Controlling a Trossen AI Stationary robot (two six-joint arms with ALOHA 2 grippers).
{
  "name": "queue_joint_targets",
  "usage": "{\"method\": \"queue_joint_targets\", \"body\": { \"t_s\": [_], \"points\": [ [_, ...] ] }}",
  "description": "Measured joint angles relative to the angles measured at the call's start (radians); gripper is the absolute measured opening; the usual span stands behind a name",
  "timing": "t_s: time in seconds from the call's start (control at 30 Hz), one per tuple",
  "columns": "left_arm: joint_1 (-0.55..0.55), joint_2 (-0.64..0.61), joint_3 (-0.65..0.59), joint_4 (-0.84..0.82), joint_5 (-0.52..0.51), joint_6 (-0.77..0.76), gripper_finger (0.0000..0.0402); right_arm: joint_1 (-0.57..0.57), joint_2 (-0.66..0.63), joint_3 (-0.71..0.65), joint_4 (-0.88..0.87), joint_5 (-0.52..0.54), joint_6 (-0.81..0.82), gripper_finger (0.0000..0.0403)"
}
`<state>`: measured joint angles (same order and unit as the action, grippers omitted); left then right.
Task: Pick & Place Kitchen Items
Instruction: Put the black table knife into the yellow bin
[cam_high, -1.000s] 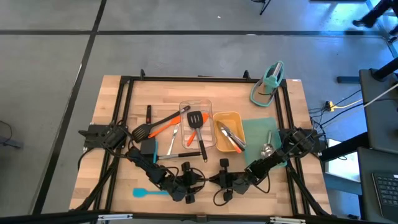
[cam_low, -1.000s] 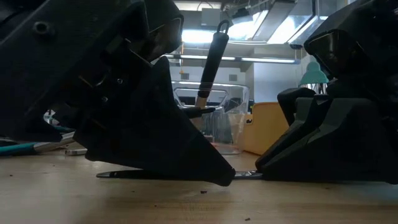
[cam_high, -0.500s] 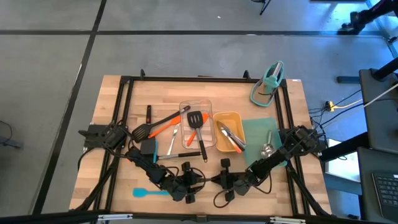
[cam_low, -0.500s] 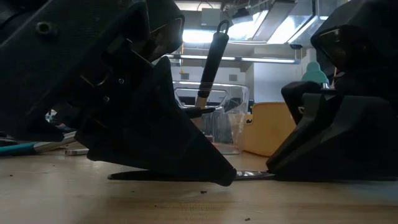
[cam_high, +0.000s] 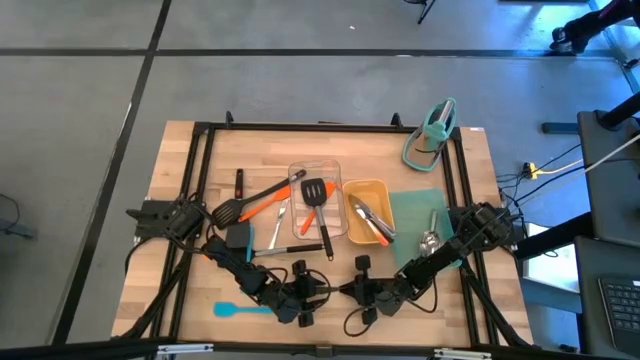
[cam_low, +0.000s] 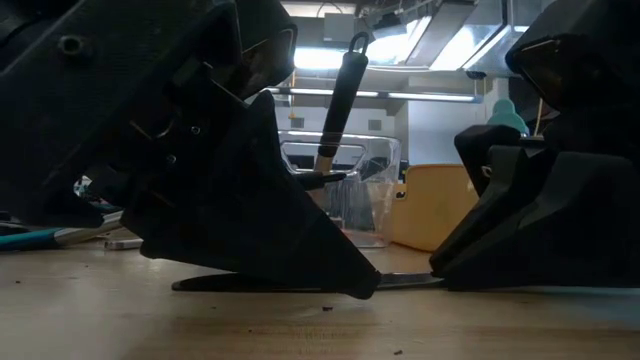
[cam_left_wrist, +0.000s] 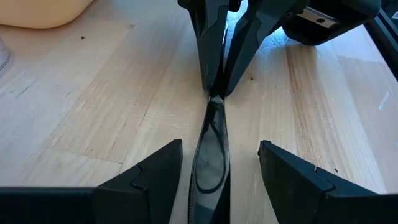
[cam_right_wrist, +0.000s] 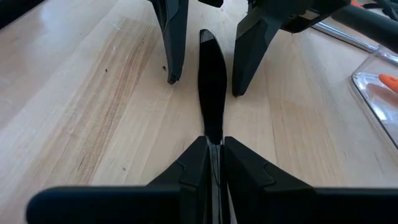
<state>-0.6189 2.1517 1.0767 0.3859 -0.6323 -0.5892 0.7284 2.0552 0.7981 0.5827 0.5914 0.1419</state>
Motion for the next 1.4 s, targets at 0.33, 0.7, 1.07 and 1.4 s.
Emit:
{"method": "queue_joint_targets", "body": {
  "t_s": [0.33,0.7,1.07,1.4],
  "points": [
    [0.003,0.0,0.0,0.0,0.0,0.0,0.021,0.004,-0.02,0.001,-0.009,0.036,-0.042,0.0052],
    [0.009,0.0,0.0,0.001,0.005,-0.037,0.0183,0.01,-0.025,0.001,-0.003,0.067,-0.066,0.0052],
    [0.039,0.0,0.0,0.001,0.093,-0.082,0.0007,0.015,-0.028,0.049,-0.098,0.112,-0.102,0.0052],
    [0.033,-0.001,0.003,-0.051,0.101,-0.104,0.0004,0.011,-0.029,0.107,-0.223,0.077,0.002,0.0153]
  ]
}}
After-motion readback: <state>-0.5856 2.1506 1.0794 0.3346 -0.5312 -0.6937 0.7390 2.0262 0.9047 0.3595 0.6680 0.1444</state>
